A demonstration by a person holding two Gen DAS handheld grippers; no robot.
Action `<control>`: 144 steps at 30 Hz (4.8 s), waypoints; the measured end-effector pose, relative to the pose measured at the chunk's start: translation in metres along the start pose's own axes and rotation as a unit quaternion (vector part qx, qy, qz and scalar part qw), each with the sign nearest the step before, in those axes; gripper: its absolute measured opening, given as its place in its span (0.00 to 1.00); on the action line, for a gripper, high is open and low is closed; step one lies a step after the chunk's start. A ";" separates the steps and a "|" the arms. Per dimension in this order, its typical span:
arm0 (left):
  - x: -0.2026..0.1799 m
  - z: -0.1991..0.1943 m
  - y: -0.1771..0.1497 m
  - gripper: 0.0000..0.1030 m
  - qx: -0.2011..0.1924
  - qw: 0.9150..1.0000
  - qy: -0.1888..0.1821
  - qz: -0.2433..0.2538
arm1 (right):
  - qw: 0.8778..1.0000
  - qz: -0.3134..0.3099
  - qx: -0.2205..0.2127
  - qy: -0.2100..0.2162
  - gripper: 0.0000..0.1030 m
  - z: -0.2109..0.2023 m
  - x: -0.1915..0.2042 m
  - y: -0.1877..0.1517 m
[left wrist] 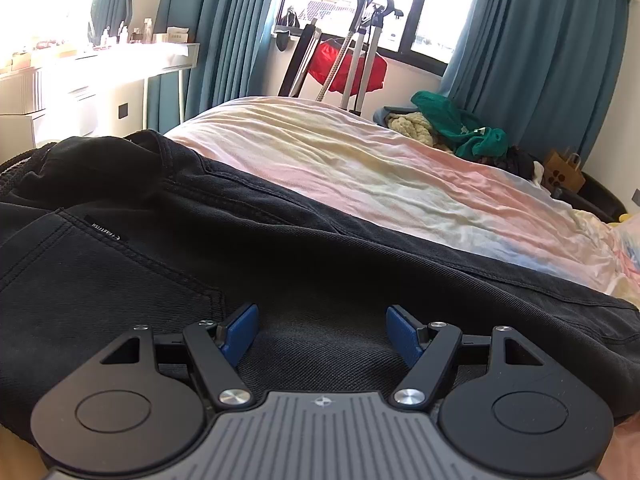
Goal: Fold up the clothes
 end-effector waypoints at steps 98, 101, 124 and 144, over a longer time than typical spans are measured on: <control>0.042 -0.039 0.034 0.72 -0.053 0.998 -0.009 -0.043 | 0.646 -0.689 0.283 0.169 0.29 -0.052 0.186 -0.435; 0.044 -0.038 0.032 0.72 -0.056 0.997 -0.007 -0.050 | 0.666 -0.652 0.313 0.181 0.57 -0.060 0.195 -0.428; -0.067 -0.026 0.042 0.73 0.017 0.993 -0.108 0.037 | 0.783 -0.488 0.382 0.049 0.73 -0.023 0.166 -0.370; -0.188 0.096 0.053 0.26 0.247 0.964 -0.074 0.071 | 0.798 -0.477 0.354 0.098 0.71 -0.032 0.179 -0.305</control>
Point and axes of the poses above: each gripper's, at about its wrist camera, not at the fingertips, and z roughly the way its jaws point, x to its left, y to its top, the point moved 6 cm from there along z, roughly the way its jaws point, and after that the axes turned 13 degrees about y, right-handed, at the moved point
